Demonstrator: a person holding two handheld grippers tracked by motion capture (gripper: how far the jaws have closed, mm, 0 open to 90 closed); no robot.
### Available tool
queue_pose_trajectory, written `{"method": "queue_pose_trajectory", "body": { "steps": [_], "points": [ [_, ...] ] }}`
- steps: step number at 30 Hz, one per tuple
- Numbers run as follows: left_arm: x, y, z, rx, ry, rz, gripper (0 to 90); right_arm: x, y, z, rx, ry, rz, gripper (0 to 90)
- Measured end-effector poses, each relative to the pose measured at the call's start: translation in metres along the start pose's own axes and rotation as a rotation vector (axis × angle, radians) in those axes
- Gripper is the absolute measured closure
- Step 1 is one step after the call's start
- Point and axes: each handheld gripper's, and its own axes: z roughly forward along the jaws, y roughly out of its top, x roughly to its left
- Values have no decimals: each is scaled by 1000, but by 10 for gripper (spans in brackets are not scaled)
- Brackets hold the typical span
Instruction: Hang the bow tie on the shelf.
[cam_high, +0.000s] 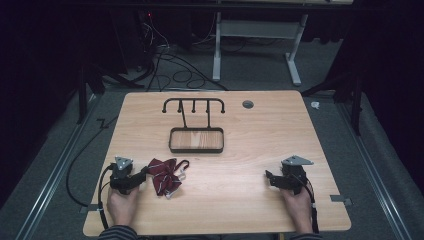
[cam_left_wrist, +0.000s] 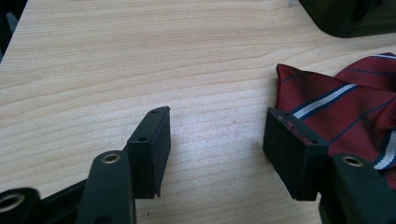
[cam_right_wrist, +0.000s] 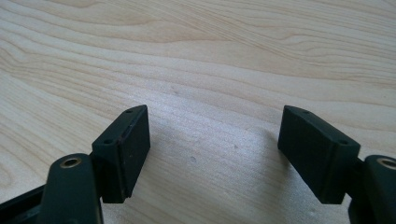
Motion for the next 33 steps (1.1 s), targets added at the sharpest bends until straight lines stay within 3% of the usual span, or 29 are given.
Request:
{"method": "queue_pose_trajectory", "body": {
  "steps": [33],
  "points": [
    [-1,0,0,3,11,-12,418,0,0,0,1,3,-3,263]
  ]
}}
